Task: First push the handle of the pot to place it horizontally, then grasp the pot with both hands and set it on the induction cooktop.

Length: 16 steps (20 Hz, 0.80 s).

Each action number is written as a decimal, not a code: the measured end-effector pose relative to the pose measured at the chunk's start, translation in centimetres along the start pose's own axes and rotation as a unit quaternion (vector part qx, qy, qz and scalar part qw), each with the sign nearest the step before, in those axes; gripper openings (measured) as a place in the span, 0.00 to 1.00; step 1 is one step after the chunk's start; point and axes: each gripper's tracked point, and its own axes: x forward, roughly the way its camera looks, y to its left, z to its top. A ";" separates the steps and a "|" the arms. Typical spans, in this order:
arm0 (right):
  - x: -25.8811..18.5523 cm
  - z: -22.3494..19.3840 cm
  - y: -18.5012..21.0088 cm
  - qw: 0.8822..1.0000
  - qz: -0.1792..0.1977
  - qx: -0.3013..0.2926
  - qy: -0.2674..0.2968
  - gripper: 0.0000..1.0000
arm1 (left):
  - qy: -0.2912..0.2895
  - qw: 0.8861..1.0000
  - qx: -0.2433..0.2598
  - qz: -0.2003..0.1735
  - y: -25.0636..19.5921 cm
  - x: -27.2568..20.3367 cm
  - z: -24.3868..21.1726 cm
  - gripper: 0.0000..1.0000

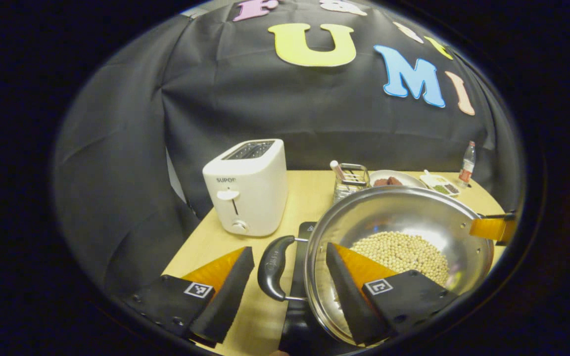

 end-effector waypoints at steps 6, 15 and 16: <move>-5.1 4.0 -3.9 0.996 -0.003 -0.033 -0.085 0.96 | -0.068 0.998 -0.003 -0.001 -2.7 -4.9 5.2 0.95; -17.3 7.8 -13.8 0.977 -0.020 -0.081 -0.198 0.97 | -0.195 0.980 -0.014 -0.045 -15.6 -17.9 14.6 0.91; -18.9 8.1 -14.9 0.974 -0.021 -0.081 -0.209 0.96 | -0.202 0.978 -0.015 -0.052 -17.5 -19.4 14.9 0.95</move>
